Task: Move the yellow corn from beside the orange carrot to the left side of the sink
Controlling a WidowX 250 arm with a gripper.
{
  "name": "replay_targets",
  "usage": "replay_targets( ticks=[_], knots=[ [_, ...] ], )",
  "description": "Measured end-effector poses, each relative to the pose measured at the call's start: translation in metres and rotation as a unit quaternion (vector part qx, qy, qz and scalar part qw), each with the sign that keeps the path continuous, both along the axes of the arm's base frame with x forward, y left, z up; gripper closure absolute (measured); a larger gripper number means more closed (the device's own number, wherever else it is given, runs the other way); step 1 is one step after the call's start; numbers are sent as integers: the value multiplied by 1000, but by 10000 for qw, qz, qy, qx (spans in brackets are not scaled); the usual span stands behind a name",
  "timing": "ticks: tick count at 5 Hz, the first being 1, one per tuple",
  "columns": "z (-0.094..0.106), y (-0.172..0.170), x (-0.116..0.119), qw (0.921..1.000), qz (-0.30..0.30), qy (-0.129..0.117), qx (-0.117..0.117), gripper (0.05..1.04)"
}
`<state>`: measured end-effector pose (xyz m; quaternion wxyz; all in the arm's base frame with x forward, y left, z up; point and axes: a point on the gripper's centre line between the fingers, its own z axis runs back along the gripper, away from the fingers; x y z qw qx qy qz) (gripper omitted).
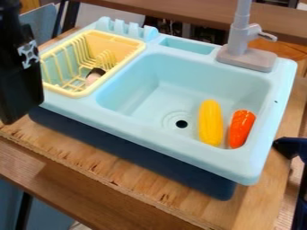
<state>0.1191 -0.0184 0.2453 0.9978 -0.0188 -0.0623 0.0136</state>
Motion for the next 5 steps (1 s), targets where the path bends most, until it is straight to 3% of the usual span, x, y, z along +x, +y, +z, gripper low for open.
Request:
replay_targets(
  ticks=[1,2,3,4,5],
  knots=[
    [-2,0,1,10000,-2,8,-6,84],
    [-6,14,32,9992,390,-82,-55,84],
    [0,21,59,9988,436,-202,101,84],
    [-1,29,83,9985,507,-148,123,84],
    [-17,29,110,9991,413,-104,81,84]
  ],
)
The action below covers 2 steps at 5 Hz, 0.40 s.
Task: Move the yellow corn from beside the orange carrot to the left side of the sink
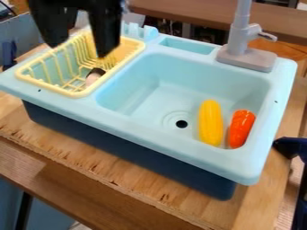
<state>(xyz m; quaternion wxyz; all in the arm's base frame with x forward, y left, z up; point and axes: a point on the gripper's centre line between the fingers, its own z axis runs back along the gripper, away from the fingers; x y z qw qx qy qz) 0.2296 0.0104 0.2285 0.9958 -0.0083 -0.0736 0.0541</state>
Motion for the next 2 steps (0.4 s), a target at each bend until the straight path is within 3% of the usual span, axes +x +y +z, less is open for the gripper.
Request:
replay_targets(
  ticks=[1,2],
  knots=[
    [-12,-9,32,9998,149,-126,-38,84],
    [-24,-14,56,9974,528,-407,-272,84]
  ],
)
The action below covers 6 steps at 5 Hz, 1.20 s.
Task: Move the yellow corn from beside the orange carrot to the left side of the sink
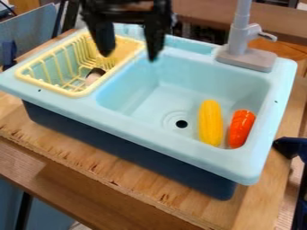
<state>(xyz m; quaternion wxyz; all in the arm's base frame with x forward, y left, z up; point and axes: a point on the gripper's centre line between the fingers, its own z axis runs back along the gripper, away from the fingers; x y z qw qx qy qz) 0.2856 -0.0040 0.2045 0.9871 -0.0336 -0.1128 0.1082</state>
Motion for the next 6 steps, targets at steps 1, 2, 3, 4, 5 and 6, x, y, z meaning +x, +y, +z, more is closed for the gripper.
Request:
replay_targets(
  ticks=[1,2,3,4,5,6],
  knots=[
    [-21,-7,26,9993,372,20,-50,84],
    [-47,-15,46,9982,554,166,-150,84],
    [-63,-20,56,9976,602,232,-263,84],
    [-77,-40,60,9981,452,316,-277,84],
    [-87,-52,58,9964,557,309,-561,84],
    [-99,-66,58,9957,417,349,-756,84]
  ],
)
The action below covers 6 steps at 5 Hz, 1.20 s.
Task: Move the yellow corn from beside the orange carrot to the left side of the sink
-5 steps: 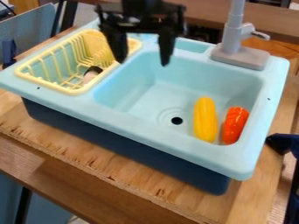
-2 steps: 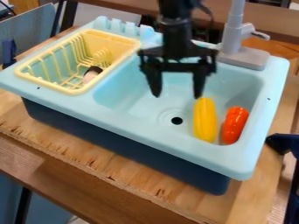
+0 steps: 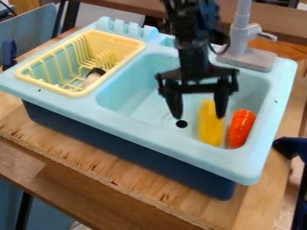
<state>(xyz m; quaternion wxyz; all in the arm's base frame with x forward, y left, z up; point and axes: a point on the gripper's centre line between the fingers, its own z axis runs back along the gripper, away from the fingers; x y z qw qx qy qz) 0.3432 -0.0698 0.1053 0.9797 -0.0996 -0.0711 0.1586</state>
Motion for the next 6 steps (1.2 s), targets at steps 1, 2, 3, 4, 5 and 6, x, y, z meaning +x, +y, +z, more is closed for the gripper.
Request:
replay_targets(
  ticks=[1,2,3,4,5,6],
  knots=[
    [-4,0,0,10000,18,42,75,84],
    [-17,0,-1,9996,59,237,133,133],
    [-13,1,1,9993,5,211,304,411],
    [-12,-1,2,9996,25,184,213,625],
    [-7,3,-6,9991,-93,267,304,633],
    [32,20,-19,9982,-166,-32,575,633]
  ],
)
